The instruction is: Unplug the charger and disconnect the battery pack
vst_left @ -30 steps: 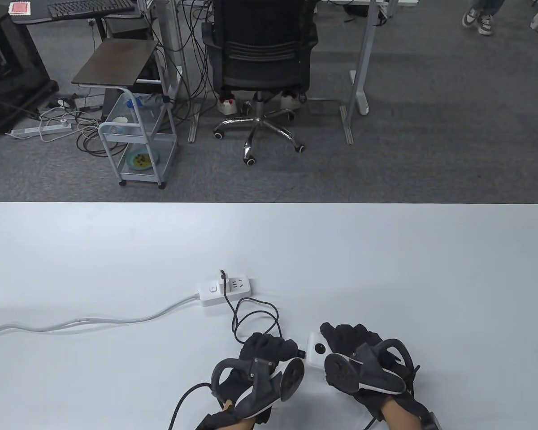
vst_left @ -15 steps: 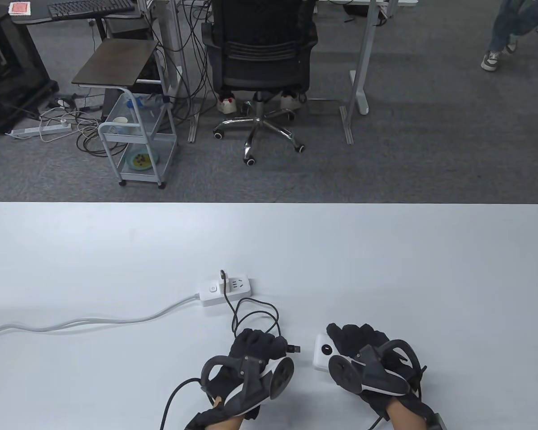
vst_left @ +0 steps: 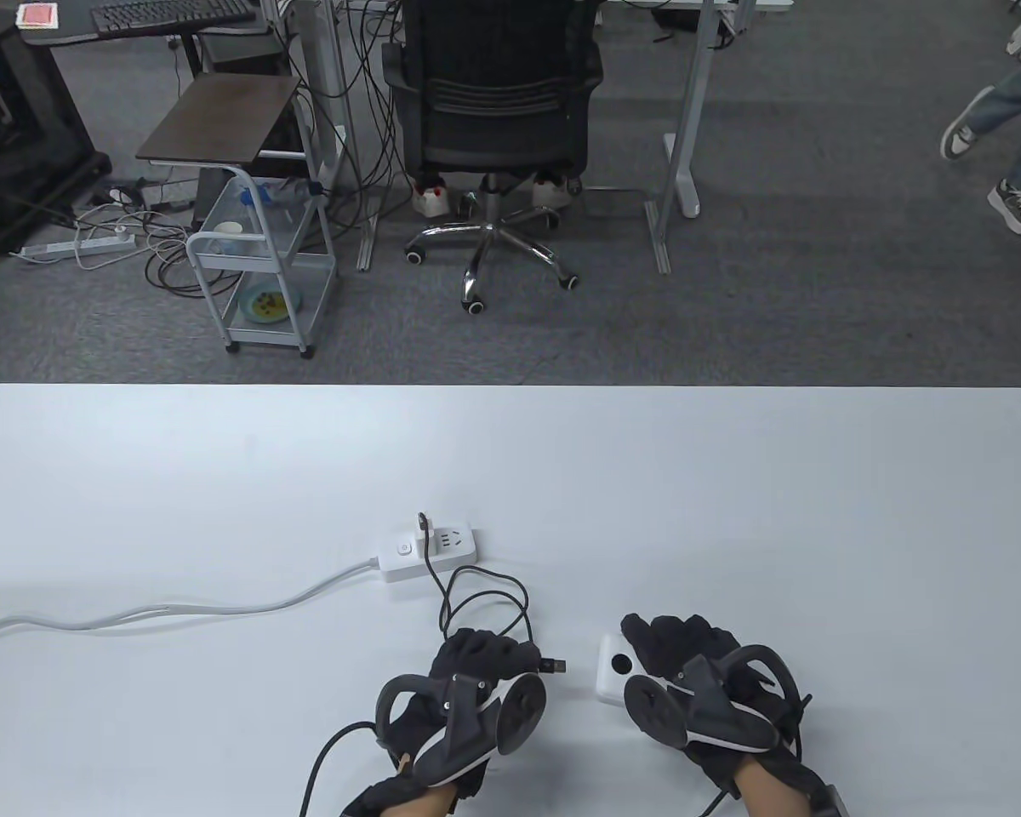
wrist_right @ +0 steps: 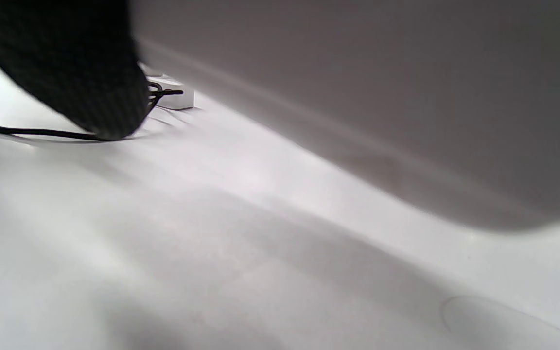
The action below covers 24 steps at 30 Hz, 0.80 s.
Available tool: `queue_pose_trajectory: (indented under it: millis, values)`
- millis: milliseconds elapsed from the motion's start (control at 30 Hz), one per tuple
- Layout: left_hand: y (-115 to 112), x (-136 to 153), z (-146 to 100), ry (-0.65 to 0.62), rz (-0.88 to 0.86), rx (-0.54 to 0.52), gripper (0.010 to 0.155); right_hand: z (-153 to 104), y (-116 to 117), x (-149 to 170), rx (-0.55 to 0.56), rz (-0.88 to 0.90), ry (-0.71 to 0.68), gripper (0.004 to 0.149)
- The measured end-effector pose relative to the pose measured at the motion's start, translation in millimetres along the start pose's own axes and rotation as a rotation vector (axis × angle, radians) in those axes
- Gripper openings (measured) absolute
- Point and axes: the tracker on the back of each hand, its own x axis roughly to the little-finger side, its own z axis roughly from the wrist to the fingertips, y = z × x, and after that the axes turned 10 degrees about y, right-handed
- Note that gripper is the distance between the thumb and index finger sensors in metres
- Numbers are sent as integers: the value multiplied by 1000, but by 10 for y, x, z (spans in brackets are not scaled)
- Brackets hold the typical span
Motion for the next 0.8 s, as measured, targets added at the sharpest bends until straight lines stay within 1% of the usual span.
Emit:
queue_pose_trajectory:
  millis: [367, 533, 667, 800]
  values:
    - [13, -14, -14, -9, 5, 2, 42, 35, 4, 10, -11, -10, -4, 110]
    - [22, -18, -21, -11, 15, 3, 42, 130, 3, 131, -46, -15, 30, 110]
    - [2, -29, -19, -15, 19, 15, 42, 149, -21, 180, -60, -119, 39, 110]
    - [-11, -33, -22, -18, 26, 18, 42, 243, -51, 343, -102, -102, 76, 109]
